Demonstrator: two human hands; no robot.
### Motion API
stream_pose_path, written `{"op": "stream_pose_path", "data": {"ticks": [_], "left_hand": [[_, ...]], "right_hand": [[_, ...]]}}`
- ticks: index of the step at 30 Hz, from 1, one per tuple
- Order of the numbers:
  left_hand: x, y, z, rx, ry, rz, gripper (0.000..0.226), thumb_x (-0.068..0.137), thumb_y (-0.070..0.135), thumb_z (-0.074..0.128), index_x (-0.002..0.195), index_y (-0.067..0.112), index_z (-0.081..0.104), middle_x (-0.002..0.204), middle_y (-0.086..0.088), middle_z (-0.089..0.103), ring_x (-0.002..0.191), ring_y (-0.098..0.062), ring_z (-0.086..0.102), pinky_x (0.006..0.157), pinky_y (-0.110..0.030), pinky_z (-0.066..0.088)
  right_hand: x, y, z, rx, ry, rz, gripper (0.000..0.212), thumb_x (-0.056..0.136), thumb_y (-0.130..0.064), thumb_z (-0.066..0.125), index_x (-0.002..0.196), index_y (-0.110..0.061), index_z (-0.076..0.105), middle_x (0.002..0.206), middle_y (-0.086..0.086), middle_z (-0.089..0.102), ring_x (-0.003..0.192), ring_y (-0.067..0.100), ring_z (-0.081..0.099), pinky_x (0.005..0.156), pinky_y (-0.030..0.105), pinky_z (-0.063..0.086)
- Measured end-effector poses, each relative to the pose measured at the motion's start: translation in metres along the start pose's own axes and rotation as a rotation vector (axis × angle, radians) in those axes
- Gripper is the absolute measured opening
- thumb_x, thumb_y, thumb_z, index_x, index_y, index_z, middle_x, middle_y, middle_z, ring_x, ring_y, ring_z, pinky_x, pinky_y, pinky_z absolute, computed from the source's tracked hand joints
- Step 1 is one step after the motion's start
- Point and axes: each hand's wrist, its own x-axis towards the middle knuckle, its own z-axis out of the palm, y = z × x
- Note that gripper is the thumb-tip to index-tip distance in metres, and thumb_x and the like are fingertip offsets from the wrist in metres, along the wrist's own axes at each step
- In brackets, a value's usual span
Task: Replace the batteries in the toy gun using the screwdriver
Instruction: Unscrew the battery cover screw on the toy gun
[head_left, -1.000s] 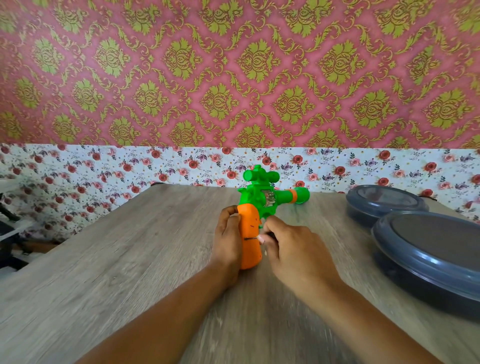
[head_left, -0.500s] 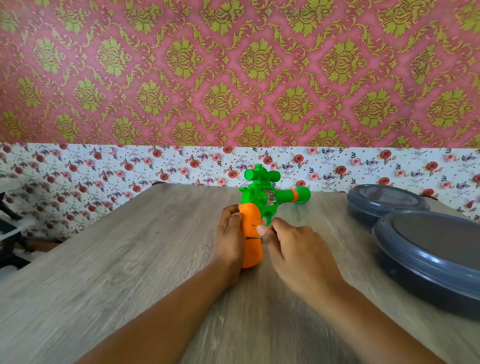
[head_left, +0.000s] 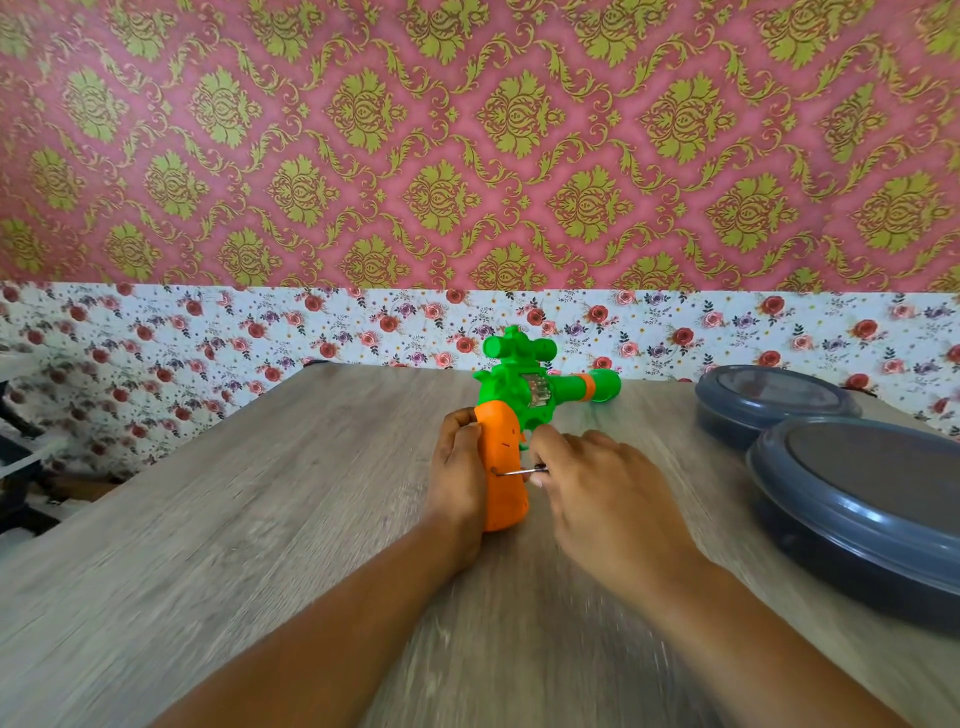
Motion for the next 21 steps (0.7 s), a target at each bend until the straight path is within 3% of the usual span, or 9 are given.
{"op": "stream_pose_path", "data": {"ticks": [3,5,7,9,10,13,18,21], "left_hand": [[0.001,0.000,0.000,-0.052,-0.017,-0.040,0.022,0.101,0.027,0.027,0.103,0.028,0.050,0.089,-0.014,0.064,0.064,-0.026,0.063,0.059,-0.033,0.050],[0.001,0.000,0.001,-0.060,-0.027,-0.053,0.022,0.101,0.029,0.027,0.108,0.028,0.048,0.091,-0.014,0.064,0.061,-0.021,0.065,0.061,-0.033,0.051],[0.001,-0.002,0.004,-0.038,-0.003,-0.030,0.023,0.100,0.030,0.029,0.109,0.025,0.050,0.091,-0.014,0.063,0.058,-0.016,0.066,0.061,-0.033,0.051],[-0.001,-0.004,0.006,-0.005,0.013,0.016,0.023,0.096,0.030,0.033,0.102,0.025,0.055,0.094,-0.017,0.063,0.072,-0.023,0.065,0.068,-0.041,0.052],[-0.002,-0.005,0.006,0.003,0.020,0.038,0.023,0.096,0.028,0.033,0.100,0.025,0.056,0.095,-0.017,0.063,0.079,-0.026,0.061,0.072,-0.041,0.051],[-0.005,-0.004,0.008,0.026,0.013,0.096,0.023,0.099,0.020,0.031,0.099,0.025,0.053,0.093,-0.006,0.061,0.085,-0.022,0.057,0.075,-0.035,0.049],[-0.005,-0.005,0.008,-0.013,-0.004,0.056,0.030,0.089,0.038,0.033,0.103,0.025,0.057,0.105,-0.021,0.064,0.100,-0.038,0.061,0.086,-0.051,0.051],[-0.003,-0.008,0.008,-0.020,-0.014,0.052,0.030,0.092,0.037,0.030,0.101,0.030,0.057,0.107,-0.019,0.065,0.100,-0.035,0.063,0.087,-0.051,0.052]], "right_hand": [[0.004,0.004,0.004,0.271,0.015,0.168,0.019,0.078,-0.001,0.061,0.085,-0.014,0.051,0.076,0.003,0.058,0.073,0.025,0.052,0.055,0.033,0.036],[0.005,0.007,0.010,0.456,0.041,0.280,0.014,0.084,-0.003,0.056,0.091,-0.014,0.052,0.088,0.002,0.059,0.086,0.023,0.053,0.068,0.034,0.042],[0.007,0.005,0.013,0.602,0.067,0.383,0.012,0.084,-0.011,0.062,0.093,-0.018,0.058,0.092,-0.002,0.062,0.086,0.014,0.057,0.070,0.019,0.042],[0.007,-0.002,0.014,0.727,0.058,0.430,0.014,0.080,-0.013,0.068,0.091,-0.020,0.065,0.085,-0.008,0.064,0.076,0.005,0.058,0.062,0.005,0.037],[0.006,-0.006,0.015,0.751,0.048,0.425,0.014,0.078,-0.012,0.070,0.089,-0.020,0.068,0.082,-0.010,0.065,0.074,0.005,0.059,0.062,0.005,0.038],[0.004,-0.013,0.021,0.597,0.087,0.341,0.011,0.076,-0.015,0.068,0.086,-0.016,0.072,0.081,-0.003,0.069,0.079,0.019,0.061,0.070,0.025,0.048],[0.006,-0.017,0.025,0.379,0.169,0.241,0.008,0.067,-0.014,0.059,0.066,-0.015,0.066,0.063,0.000,0.063,0.066,0.024,0.053,0.058,0.025,0.034],[0.007,-0.017,0.027,0.297,0.174,0.211,0.004,0.065,-0.013,0.059,0.062,-0.015,0.061,0.059,0.000,0.059,0.064,0.024,0.052,0.057,0.027,0.032]]}}
